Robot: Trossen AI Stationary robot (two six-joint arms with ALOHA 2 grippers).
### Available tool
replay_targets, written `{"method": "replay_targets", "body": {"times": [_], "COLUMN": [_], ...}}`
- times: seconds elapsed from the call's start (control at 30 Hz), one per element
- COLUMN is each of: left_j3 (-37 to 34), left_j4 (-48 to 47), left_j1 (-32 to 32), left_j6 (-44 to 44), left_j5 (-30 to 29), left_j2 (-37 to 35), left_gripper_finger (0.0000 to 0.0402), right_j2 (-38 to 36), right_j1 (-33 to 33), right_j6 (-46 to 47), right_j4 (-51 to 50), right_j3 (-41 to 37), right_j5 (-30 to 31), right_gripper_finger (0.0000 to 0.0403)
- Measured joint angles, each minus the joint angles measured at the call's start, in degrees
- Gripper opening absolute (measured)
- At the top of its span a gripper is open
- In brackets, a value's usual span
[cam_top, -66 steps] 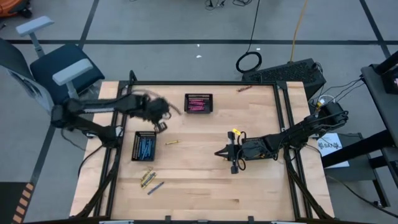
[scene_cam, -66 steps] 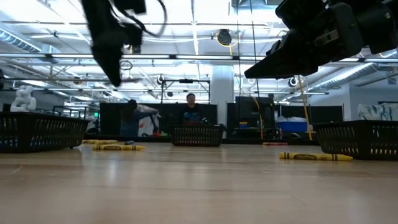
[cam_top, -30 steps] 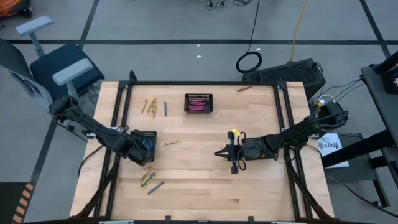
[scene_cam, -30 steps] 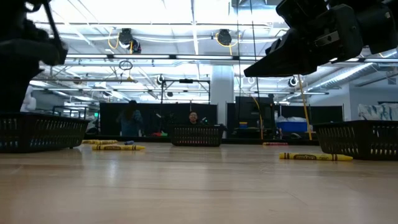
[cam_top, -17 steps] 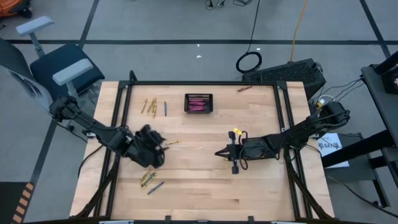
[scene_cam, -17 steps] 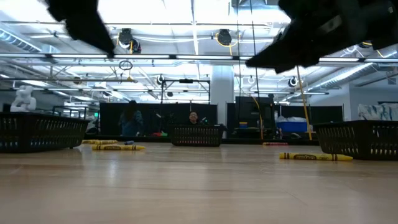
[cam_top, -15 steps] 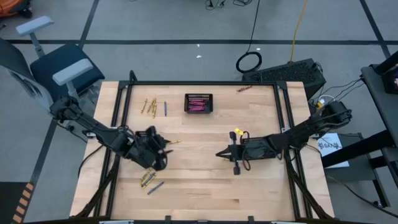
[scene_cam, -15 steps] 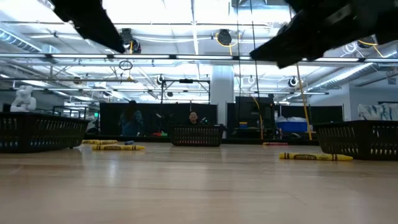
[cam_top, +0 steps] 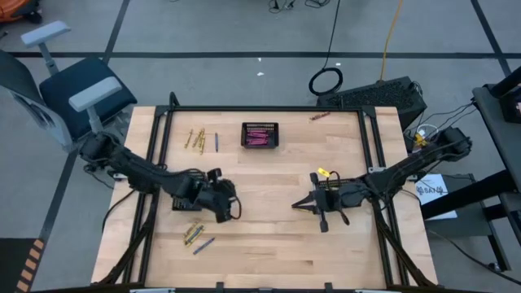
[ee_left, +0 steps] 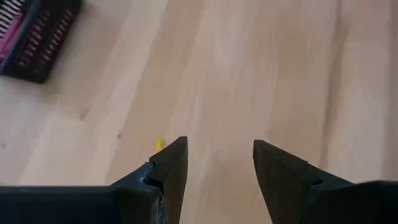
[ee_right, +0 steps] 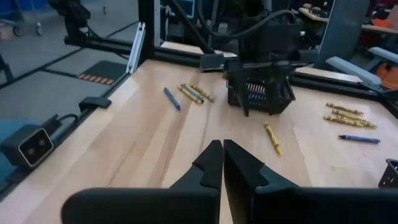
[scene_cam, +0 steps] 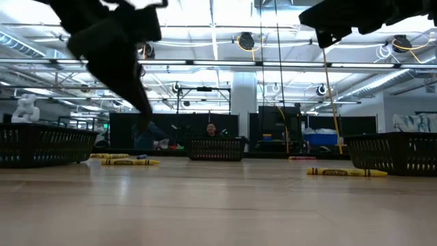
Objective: Sort crayons
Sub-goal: Put the red crayon into the top black bin
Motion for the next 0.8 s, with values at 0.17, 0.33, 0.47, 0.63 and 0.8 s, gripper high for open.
{"method": "replay_targets", "body": {"times": [0.17,0.33,0.47,0.63,0.8], "left_j3": [0.00,0.00,0.00,0.00,0.00], "left_j4": [-6.83,-6.86,-6.31,-4.12,-5.12], "left_j1": [2.23,4.04,5.10,7.69,8.47], "left_j6": [2.49,2.99,2.47,2.41,2.42], "left_j5": [-0.30,3.12,-0.69,1.24,1.61], "left_j2": [1.22,1.49,1.49,1.49,1.49], "left_gripper_finger": [0.0180,0.0180,0.0180,0.0180,0.0180], "right_j2": [1.57,2.99,3.15,1.82,-0.04], "right_j1": [0.00,0.00,0.00,0.00,-1.60], "right_j6": [0.00,0.06,0.06,1.01,11.19], "right_j4": [-0.02,0.39,-0.06,-4.83,-19.37], "right_j3": [0.00,0.00,0.00,0.00,0.00], "right_j5": [0.08,0.09,0.23,7.27,23.48], "right_gripper_finger": [0.0000,0.0000,0.0000,0.0000,0.0000]}}
